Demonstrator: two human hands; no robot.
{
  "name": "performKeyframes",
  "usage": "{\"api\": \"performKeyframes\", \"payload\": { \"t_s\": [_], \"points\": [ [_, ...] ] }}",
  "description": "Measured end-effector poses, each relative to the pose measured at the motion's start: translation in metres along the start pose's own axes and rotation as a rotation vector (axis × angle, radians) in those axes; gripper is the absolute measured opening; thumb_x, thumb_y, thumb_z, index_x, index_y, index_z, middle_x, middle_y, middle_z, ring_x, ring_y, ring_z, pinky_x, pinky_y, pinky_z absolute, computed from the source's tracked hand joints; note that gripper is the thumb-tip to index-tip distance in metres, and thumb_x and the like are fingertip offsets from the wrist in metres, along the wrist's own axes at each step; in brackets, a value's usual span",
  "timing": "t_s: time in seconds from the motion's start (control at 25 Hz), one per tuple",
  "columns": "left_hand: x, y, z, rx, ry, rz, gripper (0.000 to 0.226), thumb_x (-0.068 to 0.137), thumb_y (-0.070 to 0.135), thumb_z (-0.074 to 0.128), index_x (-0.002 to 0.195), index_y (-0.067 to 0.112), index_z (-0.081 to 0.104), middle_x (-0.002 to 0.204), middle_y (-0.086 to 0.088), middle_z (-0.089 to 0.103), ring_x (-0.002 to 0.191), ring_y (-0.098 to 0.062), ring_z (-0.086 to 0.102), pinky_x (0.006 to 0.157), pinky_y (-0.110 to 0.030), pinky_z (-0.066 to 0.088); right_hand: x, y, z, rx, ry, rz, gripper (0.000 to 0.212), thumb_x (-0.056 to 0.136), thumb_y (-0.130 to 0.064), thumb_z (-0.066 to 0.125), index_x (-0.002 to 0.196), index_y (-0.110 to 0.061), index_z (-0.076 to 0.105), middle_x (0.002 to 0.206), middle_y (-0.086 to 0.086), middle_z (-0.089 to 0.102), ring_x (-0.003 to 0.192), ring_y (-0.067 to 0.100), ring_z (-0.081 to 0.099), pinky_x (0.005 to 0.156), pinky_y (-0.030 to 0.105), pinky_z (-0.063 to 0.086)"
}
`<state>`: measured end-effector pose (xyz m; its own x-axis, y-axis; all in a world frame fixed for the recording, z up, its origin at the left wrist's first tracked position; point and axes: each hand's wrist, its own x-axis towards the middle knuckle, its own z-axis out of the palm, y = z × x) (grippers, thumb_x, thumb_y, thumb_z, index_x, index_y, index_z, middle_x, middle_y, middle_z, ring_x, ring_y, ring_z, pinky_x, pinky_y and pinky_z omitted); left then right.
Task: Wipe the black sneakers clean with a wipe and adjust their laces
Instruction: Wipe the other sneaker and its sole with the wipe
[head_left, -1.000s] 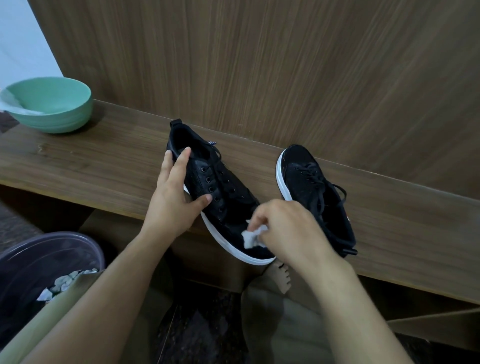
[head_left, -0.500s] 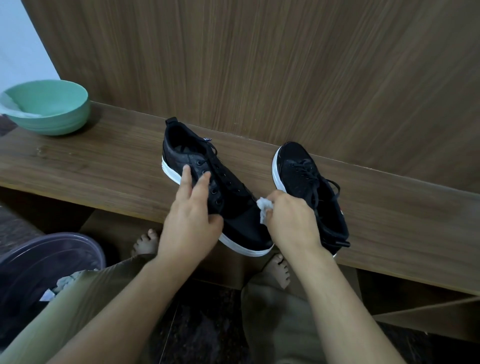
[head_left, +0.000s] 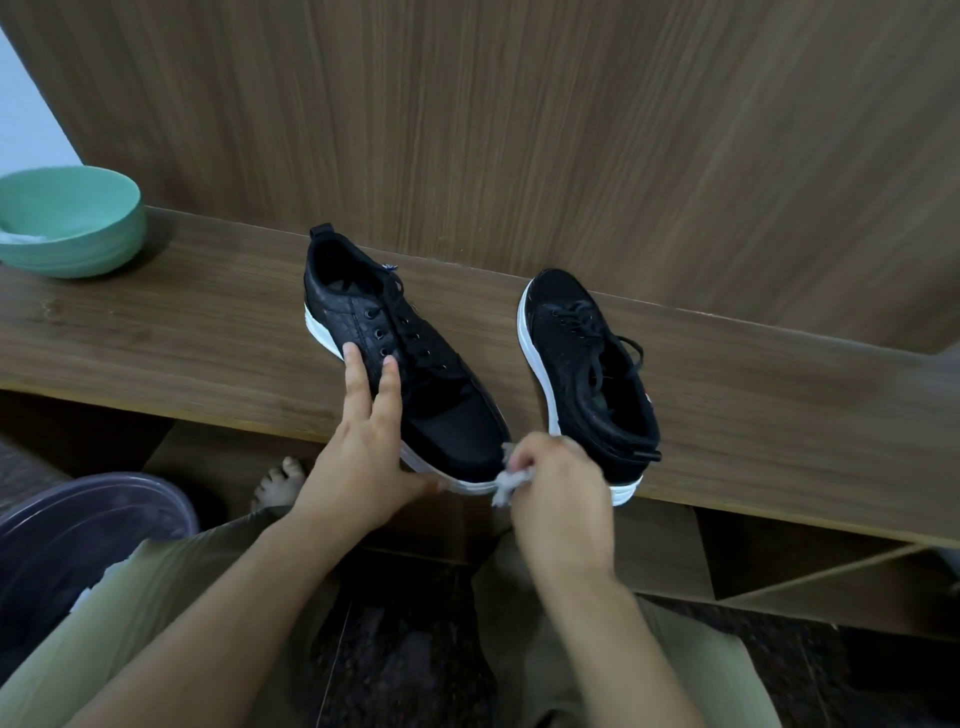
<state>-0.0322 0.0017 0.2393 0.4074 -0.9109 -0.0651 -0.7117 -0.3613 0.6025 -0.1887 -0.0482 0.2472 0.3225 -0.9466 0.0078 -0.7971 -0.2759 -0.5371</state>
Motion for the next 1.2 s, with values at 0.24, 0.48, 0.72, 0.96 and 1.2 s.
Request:
{"api": "performKeyframes", "payload": {
  "t_s": [0.24, 0.48, 0.72, 0.96, 1.2],
  "points": [
    [0.006, -0.013, -0.009, -0.236, -0.130, 0.039, 0.123, 0.064, 0.043, 0.079, 0.148, 0.026, -0.010, 0.149, 0.007, -0.037, 0.144, -0.016, 0.006, 0.113, -0.034, 0.022, 0.012, -0.011, 0.007, 0.262, 0.145, 0.011, 0.021, 0.086, -0.002, 0.053, 0.089, -0.018, 0.066, 0.080, -0.016, 0.062, 0.079, 0.005, 0.057, 0.066, 0.019, 0.045],
    [0.012, -0.020, -0.024, -0.787, -0.073, -0.101, 0.087, 0.074, 0.057, 0.052, 0.148, 0.034, 0.013, 0.157, 0.016, -0.004, 0.142, -0.002, 0.001, 0.118, -0.036, 0.009, -0.003, -0.022, 0.014, 0.521, -0.105, 0.110, 0.009, 0.081, -0.014, 0.065, 0.084, -0.022, 0.068, 0.070, -0.014, 0.068, 0.072, -0.003, 0.062, 0.064, 0.017, 0.049],
    [-0.002, -0.005, 0.001, 0.200, 0.053, 0.044, 0.122, 0.062, 0.077, 0.054, 0.148, 0.019, -0.010, 0.155, -0.015, -0.019, 0.145, -0.029, -0.001, 0.114, -0.042, 0.019, 0.018, -0.023, 0.028, 0.633, 0.001, 0.194, 0.011, 0.075, -0.015, 0.062, 0.080, -0.023, 0.068, 0.078, -0.004, 0.071, 0.076, 0.014, 0.067, 0.072, 0.044, 0.057],
    [0.002, 0.000, 0.015, 0.146, 0.062, 0.029, 0.117, 0.069, 0.056, 0.067, 0.147, 0.019, -0.013, 0.151, -0.016, -0.026, 0.142, -0.040, -0.003, 0.112, -0.048, 0.020, 0.024, -0.018, 0.026, 0.579, -0.007, 0.149, 0.010, 0.081, -0.014, 0.065, 0.085, -0.022, 0.068, 0.078, -0.009, 0.069, 0.073, 0.005, 0.064, 0.065, 0.027, 0.053],
    [0.006, -0.016, 0.005, 0.115, 0.010, 0.143, 0.106, 0.077, 0.042, 0.065, 0.148, 0.024, -0.011, 0.152, -0.008, -0.028, 0.143, -0.033, -0.007, 0.114, -0.048, 0.018, -0.005, -0.043, 0.058, 0.332, 0.363, -0.208, 0.019, 0.081, -0.006, 0.051, 0.087, -0.015, 0.067, 0.100, -0.004, 0.065, 0.093, 0.005, 0.055, 0.081, 0.001, 0.033]
  ]
}}
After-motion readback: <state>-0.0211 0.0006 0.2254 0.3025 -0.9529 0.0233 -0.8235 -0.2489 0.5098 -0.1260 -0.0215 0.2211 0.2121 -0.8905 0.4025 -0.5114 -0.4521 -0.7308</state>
